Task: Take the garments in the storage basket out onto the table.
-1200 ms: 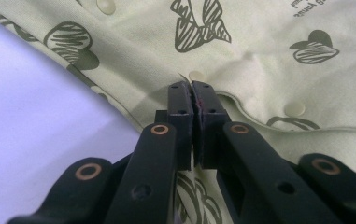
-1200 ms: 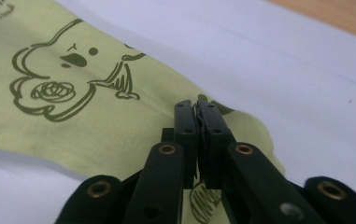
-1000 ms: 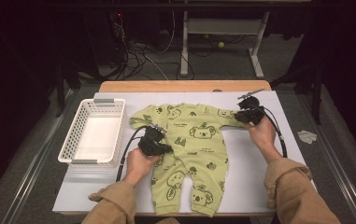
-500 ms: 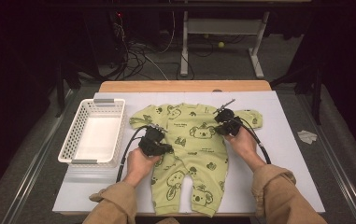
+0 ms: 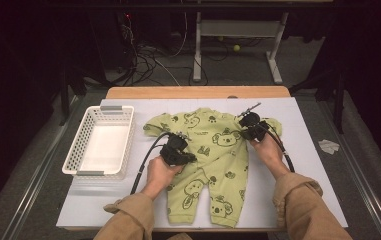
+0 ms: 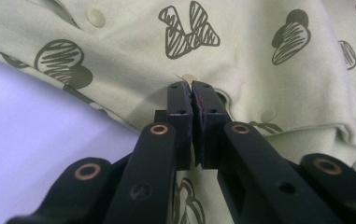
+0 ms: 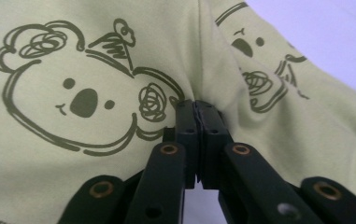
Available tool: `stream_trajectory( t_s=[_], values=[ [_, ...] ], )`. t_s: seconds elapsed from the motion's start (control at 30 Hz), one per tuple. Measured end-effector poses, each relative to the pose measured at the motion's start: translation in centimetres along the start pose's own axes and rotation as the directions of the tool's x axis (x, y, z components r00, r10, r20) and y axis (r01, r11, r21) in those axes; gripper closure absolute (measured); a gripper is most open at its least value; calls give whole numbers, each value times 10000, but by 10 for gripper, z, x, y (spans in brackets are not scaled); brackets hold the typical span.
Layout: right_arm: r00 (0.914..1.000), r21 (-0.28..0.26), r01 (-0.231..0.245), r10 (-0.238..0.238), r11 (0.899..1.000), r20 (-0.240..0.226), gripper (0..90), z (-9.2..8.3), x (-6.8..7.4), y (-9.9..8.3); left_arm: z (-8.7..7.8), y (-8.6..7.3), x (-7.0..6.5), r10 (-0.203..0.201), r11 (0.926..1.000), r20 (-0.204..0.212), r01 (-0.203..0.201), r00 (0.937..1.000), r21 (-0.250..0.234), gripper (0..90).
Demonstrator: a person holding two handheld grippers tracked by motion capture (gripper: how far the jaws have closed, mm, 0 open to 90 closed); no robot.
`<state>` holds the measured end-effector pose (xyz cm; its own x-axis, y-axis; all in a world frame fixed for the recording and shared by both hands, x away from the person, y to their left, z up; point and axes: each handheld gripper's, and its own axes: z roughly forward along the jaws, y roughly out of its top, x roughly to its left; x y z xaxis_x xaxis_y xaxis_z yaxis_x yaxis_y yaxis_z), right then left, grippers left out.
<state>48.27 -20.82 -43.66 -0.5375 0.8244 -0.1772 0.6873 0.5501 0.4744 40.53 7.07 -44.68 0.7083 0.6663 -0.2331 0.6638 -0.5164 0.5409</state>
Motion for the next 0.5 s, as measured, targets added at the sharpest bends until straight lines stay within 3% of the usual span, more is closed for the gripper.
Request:
stream_trajectory(
  t_s=[0.1, 0.27, 0.5],
  values=[
    [9999, -200, 9, -11, 9998, -122, 783, -5, 6, -1, -15, 0, 5, -31, 9995, -153, 27, 9999, -316, 778],
    [9973, -667, 375, -416, 9971, -612, 788, -18, 23, -5, -42, 9, 20, -236, 9977, -889, 177, 9958, -660, 725],
    [9875, -751, 974, -1058, 9924, -1173, 797, -19, 46, -14, -59, 35, 50, -993, 9936, -1899, 869, 9768, -721, 612]
  ],
)
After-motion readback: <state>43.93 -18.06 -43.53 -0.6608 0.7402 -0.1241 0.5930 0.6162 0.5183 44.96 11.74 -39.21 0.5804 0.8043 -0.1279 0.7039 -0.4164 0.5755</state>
